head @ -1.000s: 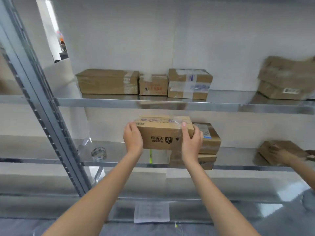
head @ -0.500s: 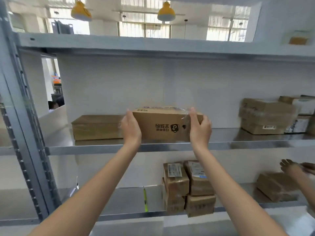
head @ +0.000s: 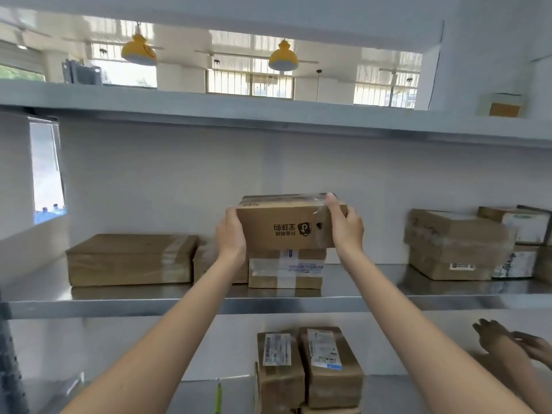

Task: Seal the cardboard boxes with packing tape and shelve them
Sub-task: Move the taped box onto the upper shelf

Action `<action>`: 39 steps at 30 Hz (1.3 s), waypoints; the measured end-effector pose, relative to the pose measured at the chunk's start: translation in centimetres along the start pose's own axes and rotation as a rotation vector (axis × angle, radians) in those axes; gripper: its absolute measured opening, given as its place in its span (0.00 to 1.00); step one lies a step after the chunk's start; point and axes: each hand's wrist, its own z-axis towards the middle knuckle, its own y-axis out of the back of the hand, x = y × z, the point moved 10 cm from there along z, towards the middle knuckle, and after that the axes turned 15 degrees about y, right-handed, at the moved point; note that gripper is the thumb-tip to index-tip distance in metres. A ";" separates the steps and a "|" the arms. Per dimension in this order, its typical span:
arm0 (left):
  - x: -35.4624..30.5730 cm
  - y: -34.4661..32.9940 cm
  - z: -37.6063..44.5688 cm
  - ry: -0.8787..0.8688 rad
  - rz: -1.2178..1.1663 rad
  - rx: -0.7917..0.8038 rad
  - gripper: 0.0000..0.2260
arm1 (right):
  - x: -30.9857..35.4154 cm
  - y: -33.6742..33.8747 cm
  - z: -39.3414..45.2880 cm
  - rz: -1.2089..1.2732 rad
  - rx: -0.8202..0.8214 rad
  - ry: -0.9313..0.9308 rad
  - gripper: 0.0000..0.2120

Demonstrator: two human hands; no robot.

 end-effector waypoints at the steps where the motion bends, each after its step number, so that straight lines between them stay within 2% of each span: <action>1: 0.2 -0.4 0.4 0.000 0.007 -0.006 0.19 | -0.5 -0.2 0.4 0.012 0.006 -0.006 0.27; 5: 0.3 -1.0 2.1 0.008 -0.008 -0.020 0.17 | -1.8 -1.8 1.7 0.058 0.033 -0.026 0.23; 8: -0.8 0.8 3.3 -0.014 -0.007 -0.076 0.17 | -1.2 -4.7 1.9 0.105 0.079 -0.016 0.24; 12: -2.9 6.5 5.3 -0.029 -0.002 -0.215 0.18 | 1.0 -11.0 0.9 0.147 0.168 -0.002 0.35; 15: -3.9 11.7 6.9 -0.024 -0.030 -0.277 0.17 | 2.4 -16.1 -0.3 0.172 0.251 -0.013 0.35; 22: -3.3 22.3 14.2 0.040 0.018 -0.223 0.13 | 4.3 -26.0 -4.0 0.190 0.355 -0.032 0.37; 24: -2.9 24.5 16.0 0.070 0.033 -0.211 0.18 | 4.6 -28.0 -4.8 0.181 0.350 -0.041 0.37; 27: -1.5 27.5 19.8 0.116 0.038 -0.205 0.38 | 4.7 -30.5 -5.8 0.165 0.336 -0.059 0.34; 29: -2.5 27.6 17.5 0.152 0.120 -0.199 0.43 | 4.7 -31.8 -6.5 0.170 0.330 -0.070 0.32; 32: -3.2 28.0 16.6 0.109 0.300 -0.205 0.32 | 4.3 -33.0 -7.4 0.168 0.310 -0.079 0.29; 35: -2.0 29.4 17.9 0.087 0.465 -0.214 0.31 | 3.7 -33.9 -8.4 0.119 0.317 -0.079 0.28; 39: -1.0 29.6 18.6 0.032 0.466 -0.161 0.27 | 4.0 -34.4 -8.9 0.077 0.288 -0.046 0.26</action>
